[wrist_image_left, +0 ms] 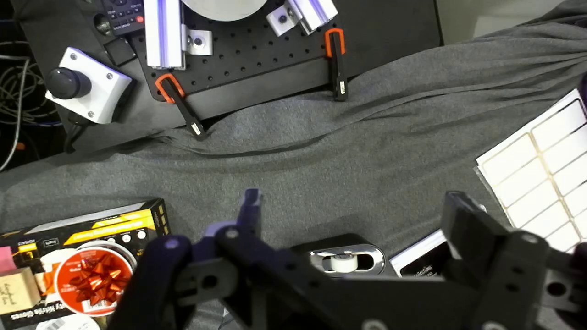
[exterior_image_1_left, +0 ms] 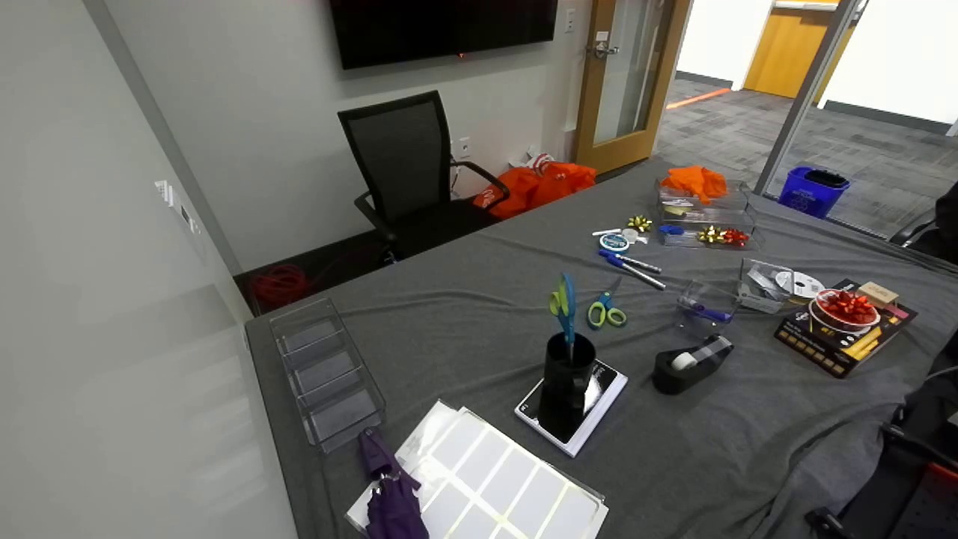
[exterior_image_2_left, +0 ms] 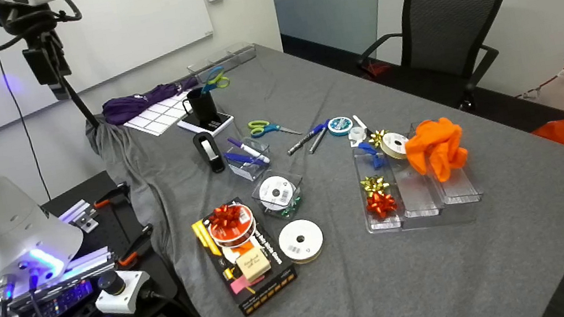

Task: Remove the purple marker from the clear container.

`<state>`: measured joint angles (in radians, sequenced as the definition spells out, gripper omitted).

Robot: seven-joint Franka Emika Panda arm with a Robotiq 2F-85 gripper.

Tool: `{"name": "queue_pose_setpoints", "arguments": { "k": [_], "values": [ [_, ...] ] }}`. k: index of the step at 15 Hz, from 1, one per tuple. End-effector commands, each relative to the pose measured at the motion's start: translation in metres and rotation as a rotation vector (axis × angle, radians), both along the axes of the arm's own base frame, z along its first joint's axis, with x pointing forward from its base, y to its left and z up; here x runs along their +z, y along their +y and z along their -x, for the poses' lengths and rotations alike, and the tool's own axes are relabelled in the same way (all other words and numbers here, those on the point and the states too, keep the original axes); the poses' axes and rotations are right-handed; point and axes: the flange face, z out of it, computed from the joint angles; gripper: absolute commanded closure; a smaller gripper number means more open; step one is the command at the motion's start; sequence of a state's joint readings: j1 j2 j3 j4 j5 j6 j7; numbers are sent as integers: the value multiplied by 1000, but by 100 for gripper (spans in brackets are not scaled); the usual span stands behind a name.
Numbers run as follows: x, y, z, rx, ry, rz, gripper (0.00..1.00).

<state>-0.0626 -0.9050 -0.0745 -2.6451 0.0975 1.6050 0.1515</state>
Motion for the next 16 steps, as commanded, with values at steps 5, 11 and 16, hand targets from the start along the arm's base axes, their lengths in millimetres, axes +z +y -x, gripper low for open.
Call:
{"name": "queue_pose_setpoints", "arguments": {
  "k": [5,11,16],
  "values": [
    [0,0,0,0,1,0,0],
    [0,0,0,0,1,0,0],
    [-1,0,-19,-71,-25,10,0]
  ]
}}
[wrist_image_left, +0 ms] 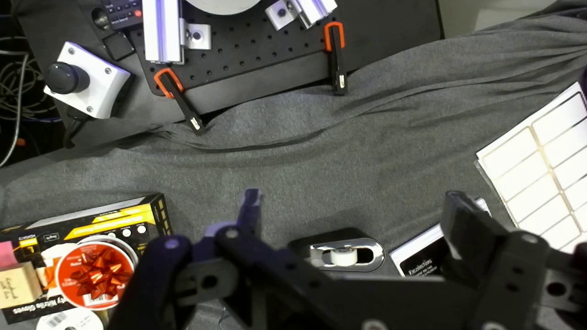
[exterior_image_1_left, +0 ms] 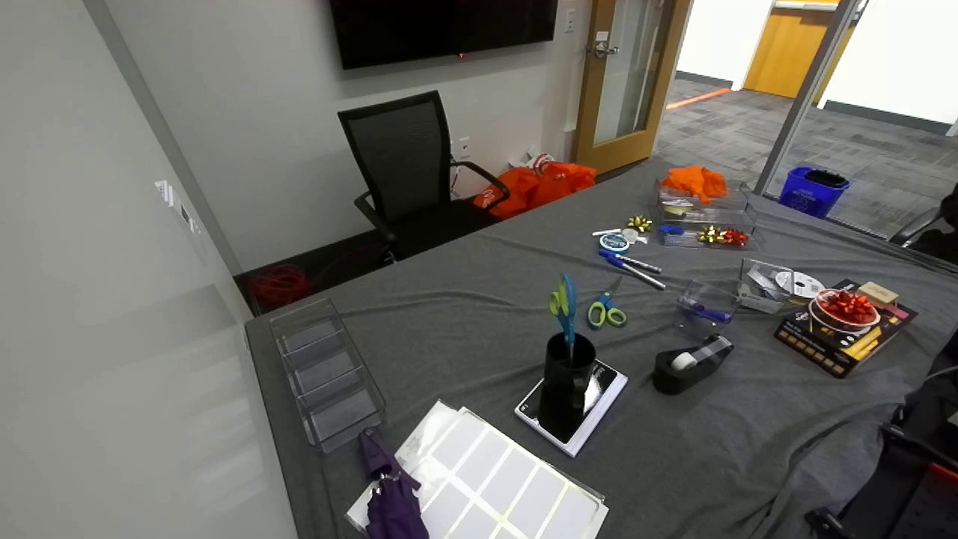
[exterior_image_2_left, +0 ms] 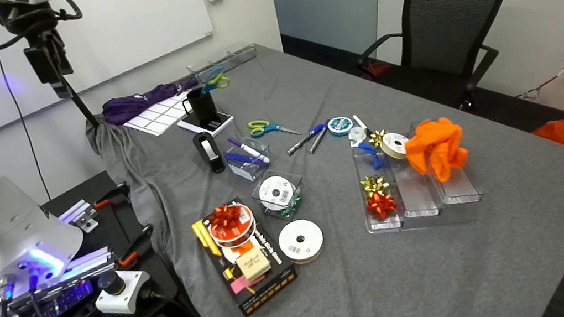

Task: Remove the purple marker from the clear container.

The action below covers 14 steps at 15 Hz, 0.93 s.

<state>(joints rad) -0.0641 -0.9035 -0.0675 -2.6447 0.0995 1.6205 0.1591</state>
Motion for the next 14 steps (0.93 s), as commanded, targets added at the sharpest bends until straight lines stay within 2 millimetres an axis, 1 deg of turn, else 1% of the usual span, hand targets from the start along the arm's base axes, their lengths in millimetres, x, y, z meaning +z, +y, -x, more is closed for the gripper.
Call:
{"name": "queue_pose_setpoints", "arguments": {
  "k": [1,5,9,14],
  "values": [
    [-3,-2,-21,-88,-19,9,0],
    [-14,-8,-46,-236,-43,46,0],
    [-30,-22,-74,-367,-68,74,0],
    [-49,-40,-104,-610,-112,79,0]
  ]
}}
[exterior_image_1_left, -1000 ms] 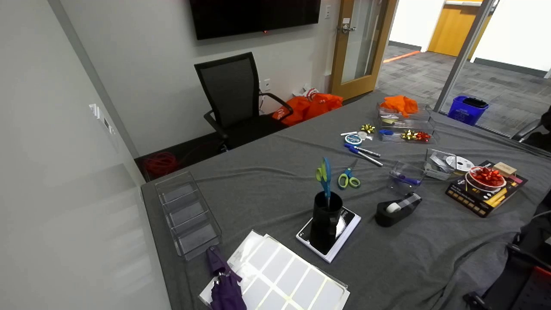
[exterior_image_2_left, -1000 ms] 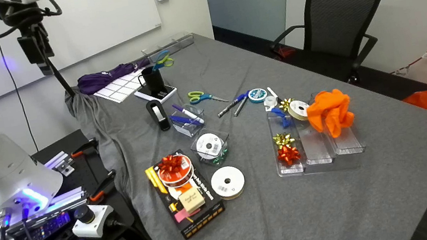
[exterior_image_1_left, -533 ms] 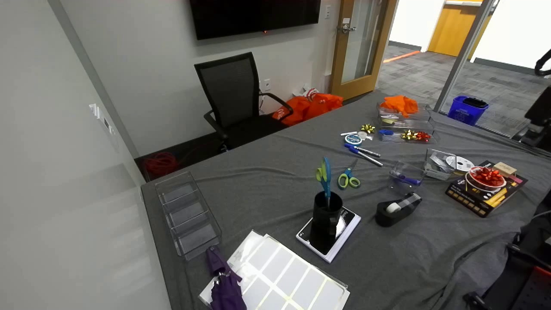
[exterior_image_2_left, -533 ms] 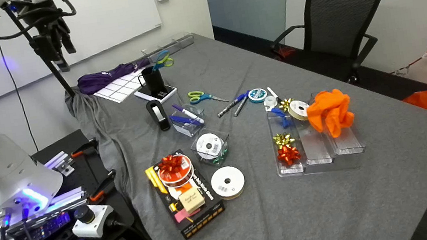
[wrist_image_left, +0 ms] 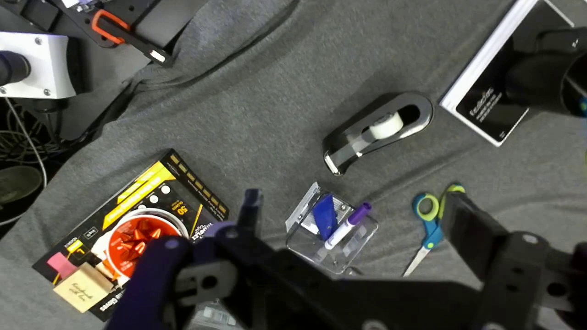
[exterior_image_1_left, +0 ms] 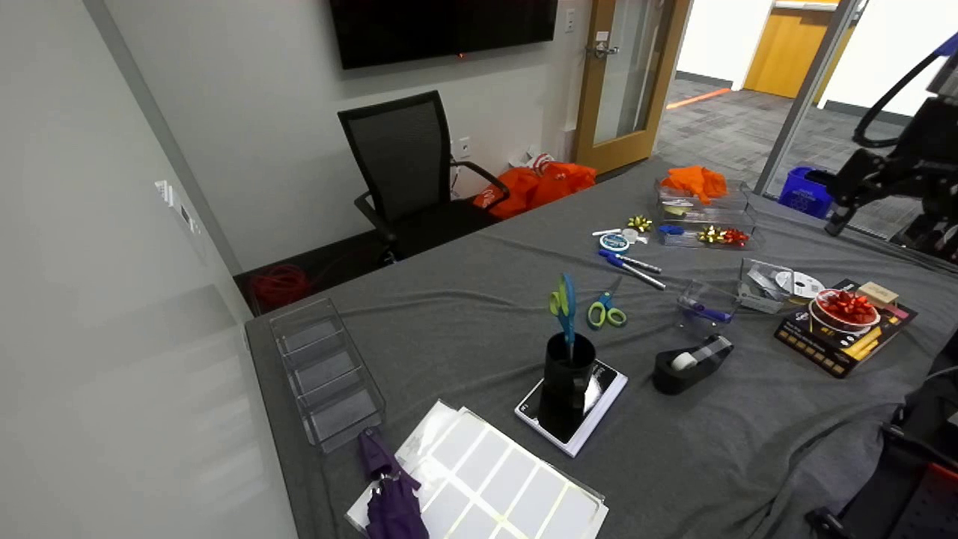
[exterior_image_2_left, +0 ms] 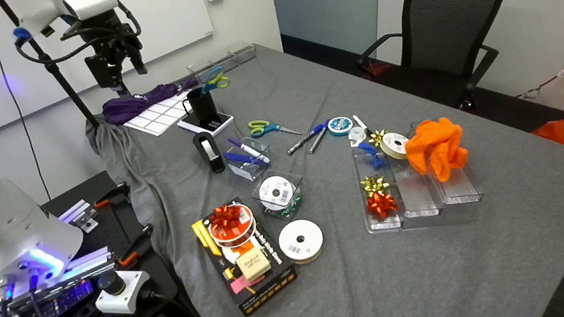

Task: Remove the purple marker from the clear container.

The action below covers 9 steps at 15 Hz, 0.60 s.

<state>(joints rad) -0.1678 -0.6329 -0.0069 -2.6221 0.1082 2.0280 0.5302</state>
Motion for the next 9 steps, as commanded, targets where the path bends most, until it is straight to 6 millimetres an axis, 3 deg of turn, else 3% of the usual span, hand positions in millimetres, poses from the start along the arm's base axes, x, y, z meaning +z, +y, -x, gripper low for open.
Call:
{"name": "queue_pose_setpoints", "arguments": {
  "k": [1,4,5,9],
  "values": [
    [-11,-14,-24,-166,-33,-7,0],
    [-15,-20,-31,-264,-70,-25,0],
    [-13,-14,-23,-210,-57,-13,0],
    [-13,-14,-24,-216,-58,-13,0]
  ]
}}
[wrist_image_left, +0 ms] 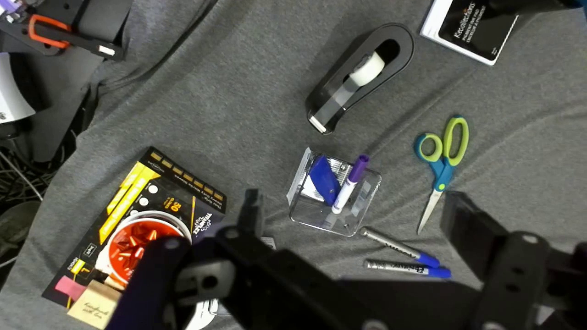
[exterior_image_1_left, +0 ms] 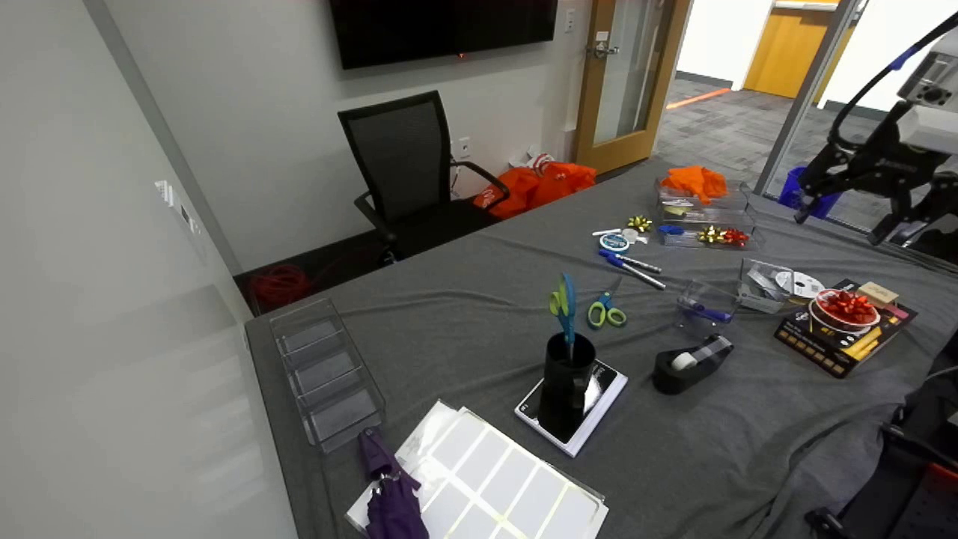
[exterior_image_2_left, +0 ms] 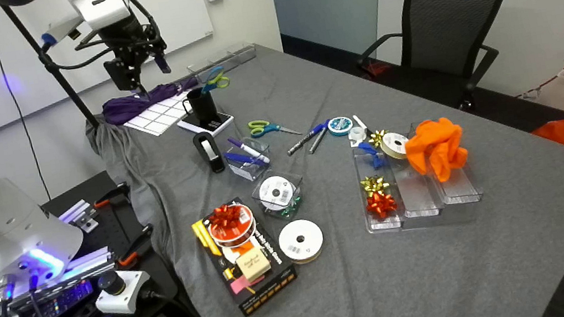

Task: Remove the purple marker from the clear container.

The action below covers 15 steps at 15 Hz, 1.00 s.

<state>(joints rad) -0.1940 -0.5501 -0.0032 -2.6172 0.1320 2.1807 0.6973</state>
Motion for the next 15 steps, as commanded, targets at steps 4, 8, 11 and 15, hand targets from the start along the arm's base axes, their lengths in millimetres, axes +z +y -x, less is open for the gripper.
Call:
{"name": "queue_pose_setpoints", "arguments": {
  "k": [4,8,11,15],
  "values": [
    [1,0,0,0,0,0,0],
    [-15,11,-19,-5,30,42,0],
    [-36,19,-44,-17,82,3,0],
    [-63,14,-77,-61,122,-20,0]
  ]
}}
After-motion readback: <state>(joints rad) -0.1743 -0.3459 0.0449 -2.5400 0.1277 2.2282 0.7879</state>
